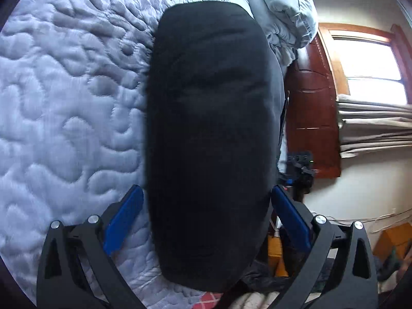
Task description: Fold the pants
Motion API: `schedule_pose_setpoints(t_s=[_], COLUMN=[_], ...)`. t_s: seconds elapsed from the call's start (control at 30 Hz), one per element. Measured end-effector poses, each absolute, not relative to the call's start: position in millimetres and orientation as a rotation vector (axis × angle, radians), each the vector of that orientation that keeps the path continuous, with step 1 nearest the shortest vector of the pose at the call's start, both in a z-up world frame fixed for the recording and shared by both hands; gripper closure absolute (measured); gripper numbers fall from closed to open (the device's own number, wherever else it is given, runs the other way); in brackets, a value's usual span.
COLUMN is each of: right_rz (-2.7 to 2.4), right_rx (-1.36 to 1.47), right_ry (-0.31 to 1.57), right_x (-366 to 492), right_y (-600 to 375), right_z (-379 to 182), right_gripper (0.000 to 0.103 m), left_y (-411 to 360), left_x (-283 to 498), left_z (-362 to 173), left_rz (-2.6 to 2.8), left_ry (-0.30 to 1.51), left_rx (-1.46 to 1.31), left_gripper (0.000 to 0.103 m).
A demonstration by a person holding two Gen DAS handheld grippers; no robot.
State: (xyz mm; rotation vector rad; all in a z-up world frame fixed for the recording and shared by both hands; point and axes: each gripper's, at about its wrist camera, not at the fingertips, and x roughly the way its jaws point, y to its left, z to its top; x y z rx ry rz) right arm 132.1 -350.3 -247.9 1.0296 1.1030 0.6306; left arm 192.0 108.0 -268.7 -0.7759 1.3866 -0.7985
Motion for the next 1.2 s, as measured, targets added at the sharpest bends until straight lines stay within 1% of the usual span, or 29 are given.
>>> schedule_pose_setpoints(t_s=[0.23, 0.37, 0.53, 0.63, 0.77, 0.9, 1.0, 1.07, 1.1, 1.13, 1.17, 1.2], right_rz=[0.668, 0.73, 0.837, 0.867, 0.888, 0.876, 0.858, 0.867, 0.861, 0.842, 0.828, 0.823], right_rx=[1.058, 1.078, 1.049, 1.031, 1.038, 0.958, 0.883, 0.82, 0.785, 0.754, 0.767, 0.811], right_ry=[1.133, 1.128, 1.148, 1.15, 1.153, 1.177, 1.201, 1.197, 1.201, 1.217, 1.23, 1.236], right_x=[138, 148, 155, 157, 167, 178, 183, 183, 183, 184, 186, 189], right_y=[-354, -353, -341, -337, -334, -321, -310, -305, -304, -302, -303, -305], right_z=[-268, -276, -272, -271, -274, -269, -265, -257, -254, -255, -258, -264], right_gripper=[0.014, 0.01, 0.009, 0.007, 0.007, 0.007, 0.007, 0.009, 0.012, 0.02, 0.023, 0.023], left_y=[88, 82, 70, 64, 52, 31, 26, 26, 25, 24, 23, 22], left_x=[207, 217, 215, 213, 212, 212, 209, 205, 203, 203, 204, 205], left_z=[-275, -283, -280, -286, -292, -290, -285, -281, -282, -287, -296, -301], left_rz=[-0.86, -0.89, -0.94, -0.941, -0.882, -0.839, -0.893, -0.962, -0.971, -0.956, -0.929, -0.917], left_ry=[1.453, 1.513, 1.553, 1.572, 1.591, 1.607, 1.602, 1.585, 1.58, 1.584, 1.596, 1.6], left_rx=[-0.756, -0.769, -0.731, -0.753, -0.733, -0.665, -0.69, -0.764, -0.766, -0.759, -0.777, -0.791], left_gripper=[0.003, 0.003, 0.003, 0.003, 0.003, 0.003, 0.003, 0.003, 0.003, 0.003, 0.003, 0.003])
